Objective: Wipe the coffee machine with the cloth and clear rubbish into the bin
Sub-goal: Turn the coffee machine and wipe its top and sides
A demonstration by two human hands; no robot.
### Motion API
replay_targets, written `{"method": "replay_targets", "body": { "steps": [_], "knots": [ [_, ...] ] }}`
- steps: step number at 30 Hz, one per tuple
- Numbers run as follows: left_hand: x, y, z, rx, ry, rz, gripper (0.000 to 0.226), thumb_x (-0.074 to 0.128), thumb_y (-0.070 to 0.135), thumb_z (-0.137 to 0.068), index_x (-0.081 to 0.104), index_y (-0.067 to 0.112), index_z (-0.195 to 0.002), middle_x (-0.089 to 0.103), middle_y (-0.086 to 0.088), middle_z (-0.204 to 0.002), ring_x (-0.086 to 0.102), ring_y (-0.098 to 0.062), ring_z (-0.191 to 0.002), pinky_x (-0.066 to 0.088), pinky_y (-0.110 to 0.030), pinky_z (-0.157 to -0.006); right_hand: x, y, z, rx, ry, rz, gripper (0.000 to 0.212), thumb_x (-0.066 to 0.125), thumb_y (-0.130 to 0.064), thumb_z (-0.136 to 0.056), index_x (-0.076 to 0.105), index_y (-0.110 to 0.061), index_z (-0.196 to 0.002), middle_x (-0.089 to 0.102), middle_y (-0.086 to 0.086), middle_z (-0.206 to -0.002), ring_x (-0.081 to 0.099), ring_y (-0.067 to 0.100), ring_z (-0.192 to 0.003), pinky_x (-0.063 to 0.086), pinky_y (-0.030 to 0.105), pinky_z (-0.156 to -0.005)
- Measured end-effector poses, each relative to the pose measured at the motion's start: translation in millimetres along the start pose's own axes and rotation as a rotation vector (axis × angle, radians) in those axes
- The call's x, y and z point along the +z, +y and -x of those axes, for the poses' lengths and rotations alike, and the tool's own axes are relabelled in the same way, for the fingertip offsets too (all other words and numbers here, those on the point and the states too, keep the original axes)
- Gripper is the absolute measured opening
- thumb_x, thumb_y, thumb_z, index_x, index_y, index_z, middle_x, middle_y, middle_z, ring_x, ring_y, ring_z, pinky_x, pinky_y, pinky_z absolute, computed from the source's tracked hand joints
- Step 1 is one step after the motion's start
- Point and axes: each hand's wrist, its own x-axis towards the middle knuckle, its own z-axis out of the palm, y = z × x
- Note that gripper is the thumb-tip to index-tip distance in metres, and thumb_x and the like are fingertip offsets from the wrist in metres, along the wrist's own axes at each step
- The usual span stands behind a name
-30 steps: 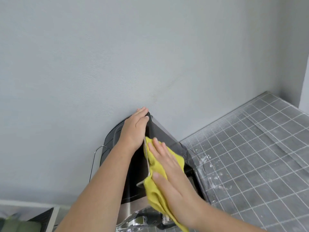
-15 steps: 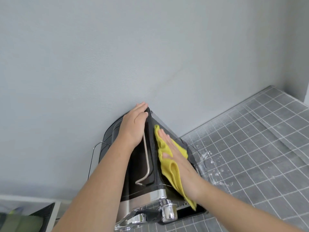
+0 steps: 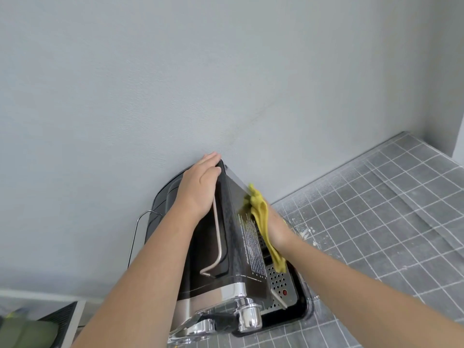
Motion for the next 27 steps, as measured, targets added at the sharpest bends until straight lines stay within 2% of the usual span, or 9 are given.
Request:
{"method": "replay_targets", "body": {
  "steps": [3, 5, 8, 12, 14, 16, 22, 24, 27],
  "knots": [
    [0.3, -0.2, -0.2, -0.004, 0.007, 0.015, 0.042, 0.039, 0.005, -0.096, 0.048, 0.006, -0.137, 0.041, -0.003, -0.15, 0.031, -0.01, -0.141, 0.017, -0.022, -0.118, 22.1, -45.2, -10.9, -0.225, -0.02, 0.086, 0.049, 0.027, -0.038, -0.1, 0.017, -0.029, -0.147, 0.018, -0.012, -0.156, 0.014, 0.003, -0.143, 0.009, 0.027, -0.118],
    [-0.2, -0.3, 0.0, -0.004, 0.007, 0.018, 0.042, 0.038, 0.005, -0.096, 0.048, 0.006, -0.137, 0.041, -0.003, -0.15, 0.032, -0.01, -0.141, 0.017, -0.022, -0.118, 20.8, -36.6, -5.9, -0.27, -0.034, 0.103, 0.054, 0.027, -0.044, -0.097, 0.015, -0.029, -0.148, 0.014, -0.013, -0.157, 0.009, 0.0, -0.143, 0.007, 0.025, -0.117],
    [-0.5, 0.7, 1.1, 0.002, 0.007, 0.011, 0.042, 0.038, 0.005, -0.097, 0.048, 0.007, -0.138, 0.04, -0.002, -0.15, 0.031, -0.009, -0.141, 0.016, -0.021, -0.117, -0.4, -5.2, 7.1, -0.119, -0.024, 0.119, 0.074, 0.016, -0.07, -0.085, 0.014, -0.032, -0.148, 0.018, -0.012, -0.155, 0.017, 0.006, -0.142, 0.01, 0.031, -0.117],
    [0.2, 2.8, 2.6, -0.006, 0.009, 0.023, 0.042, 0.037, 0.006, -0.097, 0.048, 0.007, -0.138, 0.041, -0.002, -0.15, 0.031, -0.009, -0.141, 0.017, -0.023, -0.118, -12.6, -9.0, 8.1, 0.111, -0.081, 0.018, 0.057, 0.015, -0.053, -0.097, 0.016, -0.028, -0.148, 0.027, -0.014, -0.146, 0.027, 0.006, -0.133, 0.017, 0.021, -0.101],
    [0.1, 3.3, 2.7, -0.016, 0.022, 0.04, 0.042, 0.039, 0.005, -0.096, 0.049, 0.007, -0.137, 0.042, -0.002, -0.149, 0.033, -0.01, -0.14, 0.018, -0.025, -0.119, 1.9, -28.6, 13.8, -0.018, -0.071, 0.011, 0.055, 0.023, -0.054, -0.096, 0.017, -0.033, -0.147, 0.026, -0.019, -0.147, 0.022, 0.003, -0.137, 0.016, 0.014, -0.109],
    [0.2, 3.7, 2.7, -0.027, 0.027, 0.057, 0.042, 0.039, 0.005, -0.096, 0.049, 0.007, -0.137, 0.042, -0.002, -0.149, 0.033, -0.009, -0.14, 0.018, -0.026, -0.119, 18.8, -35.4, 26.5, -0.2, -0.061, 0.1, 0.058, 0.026, -0.065, -0.088, 0.013, -0.049, -0.142, 0.014, -0.029, -0.15, 0.007, -0.002, -0.142, 0.009, 0.027, -0.118],
    [0.9, 2.6, 3.1, -0.031, 0.033, 0.071, 0.042, 0.038, 0.006, -0.097, 0.049, 0.009, -0.138, 0.042, 0.0, -0.149, 0.032, -0.008, -0.14, 0.018, -0.027, -0.12, 34.4, 13.0, 91.5, -0.372, -0.053, 0.279, 0.062, 0.004, -0.092, -0.062, -0.005, -0.077, -0.122, -0.006, -0.054, -0.137, -0.008, -0.014, -0.138, -0.002, 0.03, -0.114],
    [0.9, 2.4, 3.2, -0.035, 0.036, 0.076, 0.042, 0.038, 0.006, -0.096, 0.049, 0.009, -0.137, 0.043, 0.0, -0.148, 0.033, -0.008, -0.139, 0.019, -0.028, -0.12, 32.4, 3.2, 89.1, -0.357, -0.051, 0.279, 0.056, 0.007, -0.086, -0.071, -0.002, -0.075, -0.125, -0.004, -0.053, -0.138, -0.008, -0.013, -0.138, -0.002, 0.033, -0.117],
    [0.2, 3.0, 4.6, -0.041, 0.035, 0.083, 0.042, 0.039, 0.006, -0.096, 0.05, 0.009, -0.136, 0.044, 0.0, -0.147, 0.034, -0.007, -0.139, 0.019, -0.027, -0.12, 28.1, -23.7, 58.4, -0.272, -0.036, 0.188, 0.044, 0.021, -0.048, -0.098, 0.007, -0.054, -0.139, 0.004, -0.032, -0.152, -0.005, -0.007, -0.142, 0.0, 0.034, -0.12]
  ]
}}
